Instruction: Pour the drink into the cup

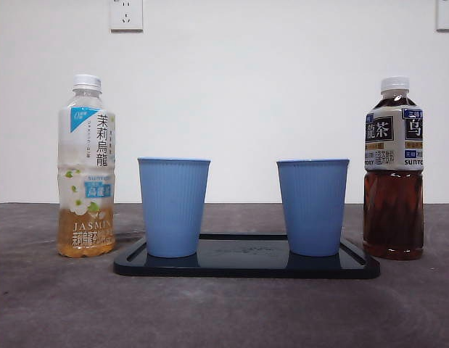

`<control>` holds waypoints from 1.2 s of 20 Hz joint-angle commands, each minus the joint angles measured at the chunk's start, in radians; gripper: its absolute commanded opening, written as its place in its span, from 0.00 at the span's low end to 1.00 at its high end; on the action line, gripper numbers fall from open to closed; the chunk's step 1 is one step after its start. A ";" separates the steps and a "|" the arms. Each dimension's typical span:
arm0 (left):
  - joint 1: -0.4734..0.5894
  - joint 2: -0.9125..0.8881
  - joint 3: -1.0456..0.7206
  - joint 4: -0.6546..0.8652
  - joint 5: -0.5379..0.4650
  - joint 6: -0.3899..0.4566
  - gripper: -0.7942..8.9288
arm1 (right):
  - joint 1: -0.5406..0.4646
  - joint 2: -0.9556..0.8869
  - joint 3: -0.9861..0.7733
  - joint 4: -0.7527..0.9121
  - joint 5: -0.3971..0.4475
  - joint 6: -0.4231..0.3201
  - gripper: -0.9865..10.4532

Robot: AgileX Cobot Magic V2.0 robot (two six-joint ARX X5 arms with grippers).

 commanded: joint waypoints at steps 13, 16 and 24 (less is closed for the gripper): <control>-0.002 0.005 0.021 0.084 0.002 0.005 0.53 | 0.110 0.356 -0.224 0.585 0.134 -0.026 0.50; -0.002 0.005 0.021 0.084 0.002 0.005 0.53 | 0.110 0.480 -0.224 0.722 0.135 -0.035 0.50; -0.002 0.005 0.021 0.084 0.002 0.005 0.53 | 0.110 0.763 -0.224 1.049 0.181 -0.035 0.50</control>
